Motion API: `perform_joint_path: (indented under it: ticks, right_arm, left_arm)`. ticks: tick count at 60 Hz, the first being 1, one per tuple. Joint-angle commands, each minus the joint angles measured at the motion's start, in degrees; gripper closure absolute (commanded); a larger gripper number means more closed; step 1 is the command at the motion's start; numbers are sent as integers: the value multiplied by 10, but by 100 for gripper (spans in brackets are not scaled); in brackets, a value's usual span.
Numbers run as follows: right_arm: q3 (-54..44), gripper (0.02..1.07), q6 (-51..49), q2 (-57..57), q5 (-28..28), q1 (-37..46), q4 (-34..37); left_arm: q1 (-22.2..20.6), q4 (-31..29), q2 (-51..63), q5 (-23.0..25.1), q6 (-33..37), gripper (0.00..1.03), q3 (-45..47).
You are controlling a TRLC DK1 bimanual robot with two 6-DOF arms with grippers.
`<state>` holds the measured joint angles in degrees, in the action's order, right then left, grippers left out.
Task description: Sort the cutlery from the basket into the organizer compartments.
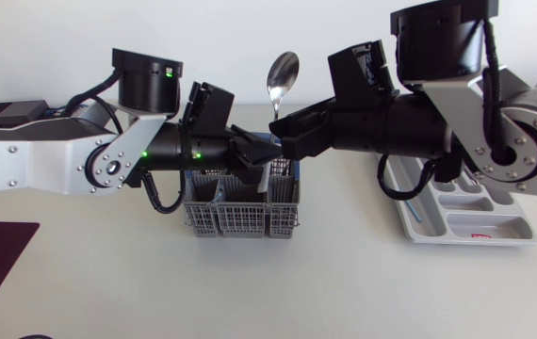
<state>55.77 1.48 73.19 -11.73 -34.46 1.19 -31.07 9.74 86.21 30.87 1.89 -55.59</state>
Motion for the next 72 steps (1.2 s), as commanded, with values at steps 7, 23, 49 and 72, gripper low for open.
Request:
perform_joint_path:
  ticks: [7,23,49,72]
  right_arm:
    - [22,61,18,26,4,-3,-12]
    - [28,79,32,33,7,-3,-21]
    - [21,101,31,28,7,-8,-30]
    - [10,101,28,17,1,3,-24]
  left_arm:
    - [-14,13,11,-6,-10,100,-15]
    - [-18,16,11,-10,-11,100,-14]
    - [-18,18,11,-13,-15,100,-8]
    - [-16,7,-3,-29,-16,50,-14]
